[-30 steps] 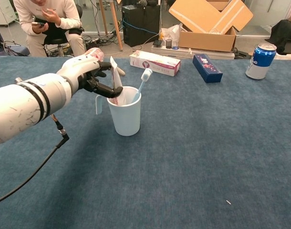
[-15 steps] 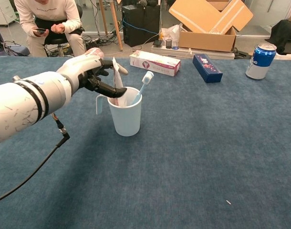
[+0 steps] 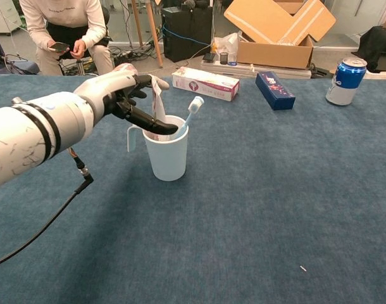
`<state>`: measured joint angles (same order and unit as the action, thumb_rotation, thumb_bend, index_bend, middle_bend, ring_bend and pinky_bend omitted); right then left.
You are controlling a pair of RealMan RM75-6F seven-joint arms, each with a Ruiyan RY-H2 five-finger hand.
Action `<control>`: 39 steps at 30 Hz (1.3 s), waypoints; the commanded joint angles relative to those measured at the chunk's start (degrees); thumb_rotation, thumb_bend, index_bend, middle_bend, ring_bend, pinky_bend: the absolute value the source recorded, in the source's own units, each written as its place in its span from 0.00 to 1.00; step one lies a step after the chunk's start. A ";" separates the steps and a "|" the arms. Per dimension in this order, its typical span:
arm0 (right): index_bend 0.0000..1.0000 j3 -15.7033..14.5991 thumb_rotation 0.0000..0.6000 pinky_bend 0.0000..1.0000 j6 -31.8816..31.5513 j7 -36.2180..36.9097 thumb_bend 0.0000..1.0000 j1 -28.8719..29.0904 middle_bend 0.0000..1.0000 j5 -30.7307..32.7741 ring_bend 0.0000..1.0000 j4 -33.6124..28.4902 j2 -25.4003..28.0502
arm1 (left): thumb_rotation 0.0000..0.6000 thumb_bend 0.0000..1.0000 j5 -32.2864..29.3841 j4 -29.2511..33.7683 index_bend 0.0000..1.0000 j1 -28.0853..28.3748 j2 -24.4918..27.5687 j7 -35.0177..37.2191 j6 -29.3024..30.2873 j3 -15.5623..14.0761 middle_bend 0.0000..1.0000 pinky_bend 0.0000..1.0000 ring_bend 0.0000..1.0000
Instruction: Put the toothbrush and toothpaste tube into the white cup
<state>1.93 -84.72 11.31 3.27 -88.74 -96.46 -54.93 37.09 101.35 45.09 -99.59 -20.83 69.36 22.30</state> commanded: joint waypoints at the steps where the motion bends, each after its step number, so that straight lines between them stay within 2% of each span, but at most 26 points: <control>1: 0.00 0.01 1.00 0.15 0.02 -0.03 0.00 0.01 0.00 0.02 0.00 0.00 -0.02 | 1.00 0.15 0.02 0.19 0.04 -0.04 0.18 0.02 0.10 0.08 0.01 0.00 0.00; 6: 0.00 -0.02 1.00 0.15 0.13 -0.15 0.00 0.05 0.00 0.03 0.00 -0.02 -0.05 | 1.00 0.15 0.17 0.42 0.00 -0.14 0.51 0.09 0.33 0.10 0.01 0.00 0.00; 25: 0.00 -0.02 1.00 0.15 0.03 -0.15 0.00 0.01 0.00 0.01 0.00 -0.08 -0.03 | 1.00 0.12 1.07 5.30 0.00 -1.75 4.73 -1.37 3.19 -0.35 0.00 0.00 0.00; 39: 0.00 0.01 1.00 0.15 -0.31 -0.03 0.00 -0.15 0.00 -0.08 0.00 -0.11 0.10 | 1.00 0.12 5.41 14.94 0.00 -7.86 17.16 -5.03 7.53 -6.46 0.00 0.00 0.00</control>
<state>1.94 -85.03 11.26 3.11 -88.83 -96.57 -54.82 41.61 114.74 38.39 -84.09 -25.52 76.10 16.80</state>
